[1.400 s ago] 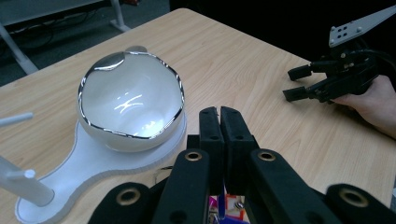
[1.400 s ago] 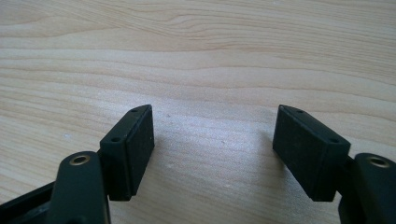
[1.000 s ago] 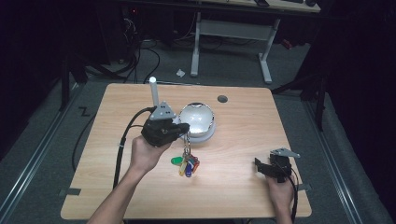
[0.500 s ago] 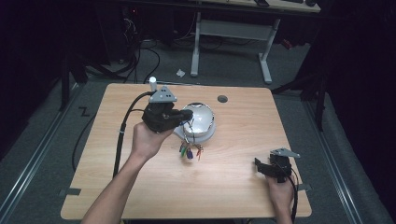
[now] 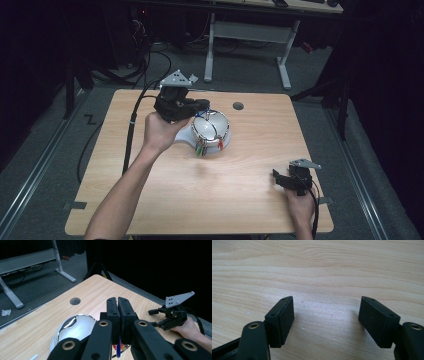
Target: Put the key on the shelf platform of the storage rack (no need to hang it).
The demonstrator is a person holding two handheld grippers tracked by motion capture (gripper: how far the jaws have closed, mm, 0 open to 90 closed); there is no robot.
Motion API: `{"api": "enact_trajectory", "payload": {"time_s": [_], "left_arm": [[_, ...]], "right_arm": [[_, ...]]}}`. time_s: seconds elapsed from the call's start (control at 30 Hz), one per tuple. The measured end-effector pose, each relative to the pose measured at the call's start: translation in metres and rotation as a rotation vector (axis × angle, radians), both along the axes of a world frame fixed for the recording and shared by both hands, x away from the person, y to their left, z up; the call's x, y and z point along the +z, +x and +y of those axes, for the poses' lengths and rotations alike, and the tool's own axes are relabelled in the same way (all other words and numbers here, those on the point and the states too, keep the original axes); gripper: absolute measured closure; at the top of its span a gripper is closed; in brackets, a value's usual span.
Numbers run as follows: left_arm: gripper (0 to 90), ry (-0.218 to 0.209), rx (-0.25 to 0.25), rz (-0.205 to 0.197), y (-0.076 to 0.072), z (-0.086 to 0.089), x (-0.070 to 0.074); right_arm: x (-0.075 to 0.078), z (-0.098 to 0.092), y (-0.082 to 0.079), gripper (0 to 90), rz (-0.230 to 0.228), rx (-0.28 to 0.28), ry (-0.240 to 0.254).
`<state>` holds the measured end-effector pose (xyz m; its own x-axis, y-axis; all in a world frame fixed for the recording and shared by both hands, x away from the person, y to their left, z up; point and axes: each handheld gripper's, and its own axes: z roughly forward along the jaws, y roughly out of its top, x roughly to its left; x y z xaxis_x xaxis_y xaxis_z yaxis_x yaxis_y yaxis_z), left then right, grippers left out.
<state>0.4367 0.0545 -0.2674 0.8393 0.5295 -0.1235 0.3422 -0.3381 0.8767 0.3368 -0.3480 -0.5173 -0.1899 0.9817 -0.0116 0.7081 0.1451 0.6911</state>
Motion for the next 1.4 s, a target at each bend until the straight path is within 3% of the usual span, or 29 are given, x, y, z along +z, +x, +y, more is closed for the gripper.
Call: {"api": "enact_trajectory", "payload": {"time_s": [0.43,0.8,1.17,1.4], "left_arm": [[88.8,-0.006,0.025,0.001,0.022,-0.008,0.011],[88.8,-0.004,0.052,0.021,0.042,-0.015,0.009],[88.8,-0.005,0.065,0.018,0.052,-0.022,0.015],[88.7,0.04,0.067,0.018,0.053,-0.031,0.006]], "right_arm": [[0.0,0.0,0.0,29.0,0.0,0.001,0.0],[0.0,0.0,0.0,28.9,0.0,0.002,-0.002],[0.0,0.0,0.0,29.0,0.0,0.002,-0.002],[0.0,0.0,0.0,29.0,0.0,0.003,-0.002]]}}
